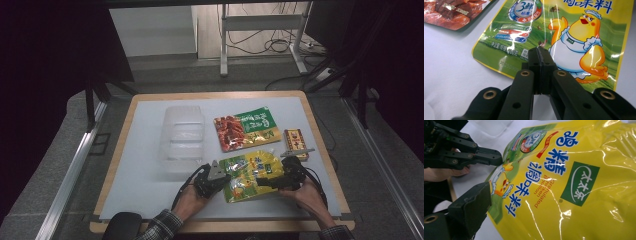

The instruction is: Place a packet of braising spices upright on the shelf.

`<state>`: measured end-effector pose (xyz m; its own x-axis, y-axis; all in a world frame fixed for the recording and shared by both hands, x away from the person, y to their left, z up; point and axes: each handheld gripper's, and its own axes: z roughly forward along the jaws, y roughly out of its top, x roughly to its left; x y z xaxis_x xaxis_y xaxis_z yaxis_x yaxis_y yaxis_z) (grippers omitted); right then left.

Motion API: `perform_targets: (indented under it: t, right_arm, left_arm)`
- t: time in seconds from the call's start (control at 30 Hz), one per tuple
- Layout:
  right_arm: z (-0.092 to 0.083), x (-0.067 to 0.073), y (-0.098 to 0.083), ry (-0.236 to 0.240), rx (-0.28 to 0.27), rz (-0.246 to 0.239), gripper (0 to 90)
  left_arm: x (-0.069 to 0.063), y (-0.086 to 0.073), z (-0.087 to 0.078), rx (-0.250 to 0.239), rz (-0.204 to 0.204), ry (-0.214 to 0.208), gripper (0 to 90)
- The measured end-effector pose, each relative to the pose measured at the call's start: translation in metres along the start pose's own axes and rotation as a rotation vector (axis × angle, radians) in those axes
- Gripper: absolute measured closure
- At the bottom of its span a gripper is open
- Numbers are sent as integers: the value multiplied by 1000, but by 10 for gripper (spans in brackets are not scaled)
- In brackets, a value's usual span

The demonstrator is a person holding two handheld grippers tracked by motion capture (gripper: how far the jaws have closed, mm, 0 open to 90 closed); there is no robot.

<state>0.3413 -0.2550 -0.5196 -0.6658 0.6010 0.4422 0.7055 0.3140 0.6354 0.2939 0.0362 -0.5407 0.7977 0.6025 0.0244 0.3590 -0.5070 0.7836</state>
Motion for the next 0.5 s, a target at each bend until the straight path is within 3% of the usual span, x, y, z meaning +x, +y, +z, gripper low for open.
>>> perform_targets:
  t: [0.1,0.2,0.27,0.33,0.4,0.5]
  right_arm:
    - [-2,0,1,-6,5,18,132]
    - [-7,2,3,-69,2,3,361]
    - [-10,1,4,-72,-20,7,508]
    - [-13,1,5,-73,-34,-11,580]
    - [-15,5,6,-103,-27,-38,714]
    - [-14,10,7,-135,-3,-80,799]
  left_arm:
    - [-2,0,0,0,12,15,898]
    - [0,0,-1,-5,-9,22,840]
    - [2,-1,-1,-10,-25,22,807]
    - [3,-1,-2,-15,-43,31,760]
    - [4,-1,-3,-23,-63,48,700]
    - [2,-1,-7,-22,-59,66,639]
